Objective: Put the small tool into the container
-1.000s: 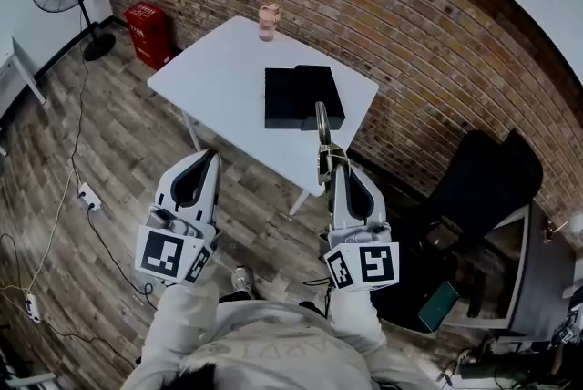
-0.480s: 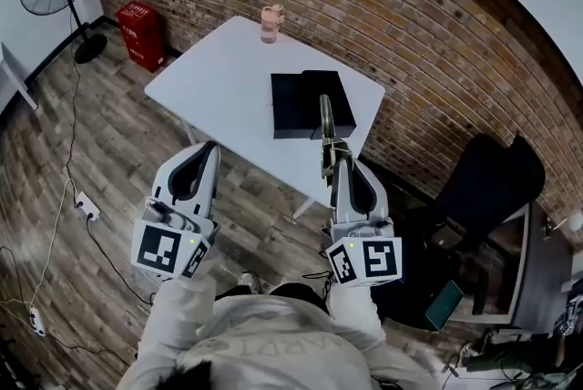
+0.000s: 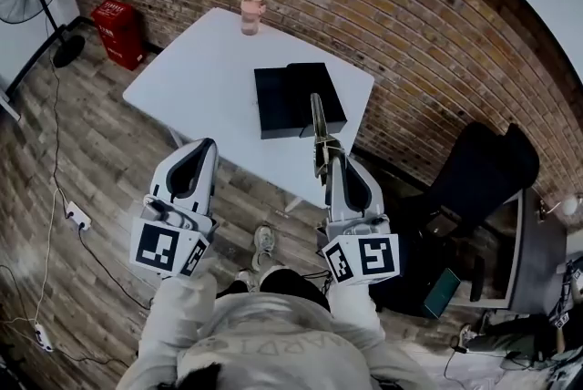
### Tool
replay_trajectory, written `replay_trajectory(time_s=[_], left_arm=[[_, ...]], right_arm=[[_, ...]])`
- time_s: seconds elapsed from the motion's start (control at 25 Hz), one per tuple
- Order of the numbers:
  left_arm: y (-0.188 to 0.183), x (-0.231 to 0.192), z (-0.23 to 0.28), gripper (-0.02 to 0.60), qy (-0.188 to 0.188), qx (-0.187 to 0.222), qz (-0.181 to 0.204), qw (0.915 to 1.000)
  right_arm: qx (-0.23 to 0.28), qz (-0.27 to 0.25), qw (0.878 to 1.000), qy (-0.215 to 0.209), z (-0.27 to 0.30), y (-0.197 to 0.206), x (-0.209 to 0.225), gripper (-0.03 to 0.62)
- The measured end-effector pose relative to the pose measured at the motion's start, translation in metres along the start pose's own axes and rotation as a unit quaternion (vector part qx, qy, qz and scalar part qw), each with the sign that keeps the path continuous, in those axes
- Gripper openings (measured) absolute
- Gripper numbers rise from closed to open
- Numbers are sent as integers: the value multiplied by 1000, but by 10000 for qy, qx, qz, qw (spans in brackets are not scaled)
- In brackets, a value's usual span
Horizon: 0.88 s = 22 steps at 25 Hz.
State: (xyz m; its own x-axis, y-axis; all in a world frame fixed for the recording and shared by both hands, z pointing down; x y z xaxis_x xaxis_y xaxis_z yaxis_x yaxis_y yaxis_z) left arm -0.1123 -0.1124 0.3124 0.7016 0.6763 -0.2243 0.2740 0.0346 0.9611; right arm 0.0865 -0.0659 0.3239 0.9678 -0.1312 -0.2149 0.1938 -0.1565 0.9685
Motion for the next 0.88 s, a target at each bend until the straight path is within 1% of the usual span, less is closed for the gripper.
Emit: replay_trajectory(time_s=[0.24, 0.36, 0.52, 0.88], left_arm=[[-3, -24, 36, 5, -62, 37, 30, 10000], [-7, -36, 58, 5, -112, 125, 46, 9998], [-5, -50, 86, 5, -192, 143, 63, 9997], [0, -89, 124, 5, -615, 147, 92, 9980]], right_arm=[[-93, 23, 9999, -74, 45, 13, 13, 12], [-153, 56, 9997, -193, 73, 22, 19, 12], [-335, 155, 9987, -345, 110, 40, 30, 12], [-927, 471, 9924, -664, 189, 93, 46, 12]])
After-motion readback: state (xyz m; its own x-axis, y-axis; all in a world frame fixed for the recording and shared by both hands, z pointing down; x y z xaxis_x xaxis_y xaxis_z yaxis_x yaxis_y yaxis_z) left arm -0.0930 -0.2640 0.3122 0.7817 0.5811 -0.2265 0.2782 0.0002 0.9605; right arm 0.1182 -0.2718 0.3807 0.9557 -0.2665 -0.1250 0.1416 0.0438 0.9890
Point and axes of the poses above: the fingertips, and each gripper's own axes: z forward along the fingers, x to its right, y out of its underside, the point moved 1 cm from there along -z, backward along the fingers, and after that the axes turned 14 degrees about -z, right-handed, at the moved point
